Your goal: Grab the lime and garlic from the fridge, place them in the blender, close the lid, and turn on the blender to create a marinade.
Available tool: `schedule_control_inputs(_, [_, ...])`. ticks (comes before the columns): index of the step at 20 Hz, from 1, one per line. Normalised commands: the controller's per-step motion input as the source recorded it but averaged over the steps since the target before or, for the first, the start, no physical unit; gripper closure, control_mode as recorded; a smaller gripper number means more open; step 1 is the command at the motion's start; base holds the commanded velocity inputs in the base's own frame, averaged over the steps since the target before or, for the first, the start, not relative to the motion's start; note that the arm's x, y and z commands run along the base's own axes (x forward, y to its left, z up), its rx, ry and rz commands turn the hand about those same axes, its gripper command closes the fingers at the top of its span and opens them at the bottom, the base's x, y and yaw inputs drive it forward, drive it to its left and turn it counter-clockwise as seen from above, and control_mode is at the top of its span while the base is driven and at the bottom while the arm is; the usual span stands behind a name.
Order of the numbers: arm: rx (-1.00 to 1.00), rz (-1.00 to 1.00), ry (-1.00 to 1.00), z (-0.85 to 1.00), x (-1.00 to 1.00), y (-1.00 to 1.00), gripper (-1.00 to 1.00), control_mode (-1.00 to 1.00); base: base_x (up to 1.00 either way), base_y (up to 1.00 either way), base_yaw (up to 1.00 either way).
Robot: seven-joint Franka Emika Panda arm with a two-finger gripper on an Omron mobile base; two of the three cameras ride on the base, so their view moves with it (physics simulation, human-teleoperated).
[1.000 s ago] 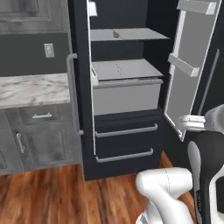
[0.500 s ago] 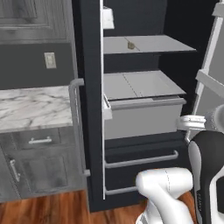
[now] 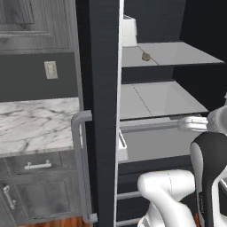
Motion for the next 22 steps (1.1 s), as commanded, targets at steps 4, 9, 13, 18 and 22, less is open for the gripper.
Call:
schedule_control_inputs(4, [0.00, 0.00, 0.00, 0.00, 0.00, 0.00, -1.00, 1.00, 0.56, 0.00, 0.08])
schedule_control_inputs(9, [0.00, 0.00, 0.00, 0.00, 0.00, 0.00, -1.00, 1.00, 0.36, 0.00, 0.07])
schedule_control_inputs(13, [0.00, 0.04, -0.08, 0.84, 0.48, -0.01, -1.00, -1.00, 0.00, 0.00, 0.00])
schedule_control_inputs(18, [0.00, 0.08, -0.15, 0.98, 0.97, 0.00, -1.00, -1.00, 0.00, 0.00, 0.00])
schedule_control_inputs(22, [-0.01, 0.13, -0.01, 0.54, 0.89, 0.01, -1.00, -1.00, 0.00, 0.00, 0.00])
